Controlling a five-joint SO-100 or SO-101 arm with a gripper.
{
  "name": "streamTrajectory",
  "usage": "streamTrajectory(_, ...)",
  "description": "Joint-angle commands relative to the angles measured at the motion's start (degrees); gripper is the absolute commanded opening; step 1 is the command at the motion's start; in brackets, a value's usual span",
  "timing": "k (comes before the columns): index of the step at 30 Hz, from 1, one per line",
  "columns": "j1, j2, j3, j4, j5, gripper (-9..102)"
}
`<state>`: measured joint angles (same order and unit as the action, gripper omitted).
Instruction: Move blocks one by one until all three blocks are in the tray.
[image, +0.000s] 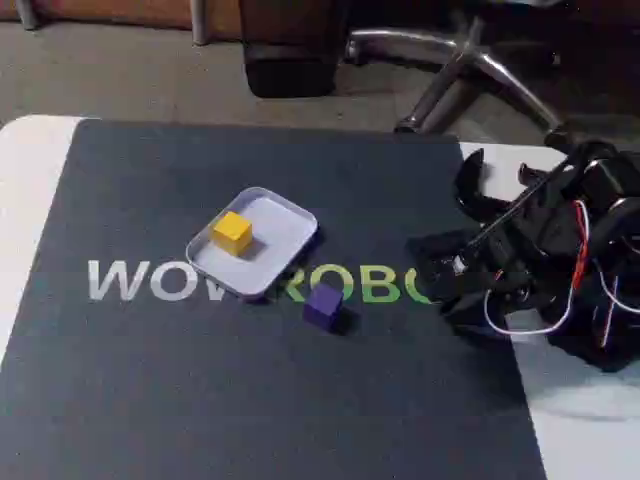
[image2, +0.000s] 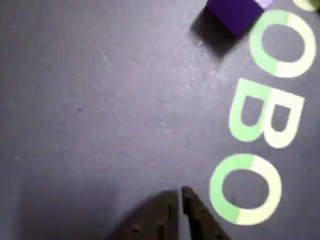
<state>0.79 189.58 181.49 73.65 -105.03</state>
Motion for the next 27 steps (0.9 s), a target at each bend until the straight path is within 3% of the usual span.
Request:
streamTrajectory(1,-0.6,0.1,0.1,0.2,0.9,-1)
streamTrajectory(27,0.4,0.1,0.1,0.3,2.2,-2)
